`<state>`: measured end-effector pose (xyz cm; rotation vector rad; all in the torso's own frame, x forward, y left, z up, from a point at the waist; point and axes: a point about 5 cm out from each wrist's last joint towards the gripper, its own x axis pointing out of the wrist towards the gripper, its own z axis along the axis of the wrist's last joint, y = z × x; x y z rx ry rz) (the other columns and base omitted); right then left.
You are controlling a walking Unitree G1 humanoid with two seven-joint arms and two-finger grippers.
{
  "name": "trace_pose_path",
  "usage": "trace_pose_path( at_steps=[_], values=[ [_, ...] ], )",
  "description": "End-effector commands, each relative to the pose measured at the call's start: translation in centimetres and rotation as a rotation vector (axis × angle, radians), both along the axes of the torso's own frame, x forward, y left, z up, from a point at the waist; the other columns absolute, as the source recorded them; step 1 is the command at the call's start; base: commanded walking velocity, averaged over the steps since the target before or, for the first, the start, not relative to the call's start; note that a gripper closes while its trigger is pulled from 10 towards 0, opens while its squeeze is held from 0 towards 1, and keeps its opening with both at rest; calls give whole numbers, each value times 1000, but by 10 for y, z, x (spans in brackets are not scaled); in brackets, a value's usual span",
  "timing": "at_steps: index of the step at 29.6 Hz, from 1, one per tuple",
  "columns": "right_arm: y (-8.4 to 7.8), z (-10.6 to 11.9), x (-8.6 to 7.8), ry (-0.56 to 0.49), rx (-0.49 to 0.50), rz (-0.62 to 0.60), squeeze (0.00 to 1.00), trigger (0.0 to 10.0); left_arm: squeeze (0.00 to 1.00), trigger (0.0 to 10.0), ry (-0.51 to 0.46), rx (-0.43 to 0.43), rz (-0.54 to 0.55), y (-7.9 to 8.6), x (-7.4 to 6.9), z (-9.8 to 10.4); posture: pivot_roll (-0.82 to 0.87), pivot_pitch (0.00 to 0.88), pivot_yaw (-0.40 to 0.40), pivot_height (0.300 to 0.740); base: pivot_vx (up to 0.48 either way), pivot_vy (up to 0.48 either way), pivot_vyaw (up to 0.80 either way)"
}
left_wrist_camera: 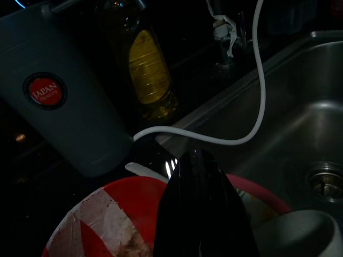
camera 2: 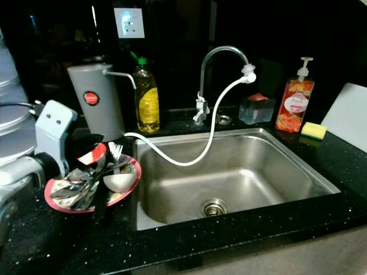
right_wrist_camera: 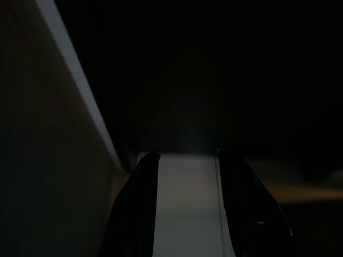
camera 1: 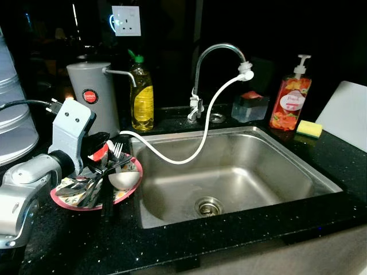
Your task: Kitchen organization
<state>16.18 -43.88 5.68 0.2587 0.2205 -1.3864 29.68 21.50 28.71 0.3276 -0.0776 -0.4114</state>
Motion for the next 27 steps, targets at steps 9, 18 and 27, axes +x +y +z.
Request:
trace_pose_path(
  at_steps=[9,18,27],
  values=[
    [-27,134,46,-147,-502,3,0,10000,0,10000,39,-4,37,-6,4,-4,-88,12,-30,740,0,0,0],
    [13,246,93,-449,-806,286,0,10000,0,10000,-1,-40,-44,-16,-1,0,-86,13,-27,740,0,0,0],
    [112,274,149,-659,-766,860,0,10000,0,10000,75,-45,141,-16,13,-18,-80,14,-28,740,0,0,0]
  ],
)
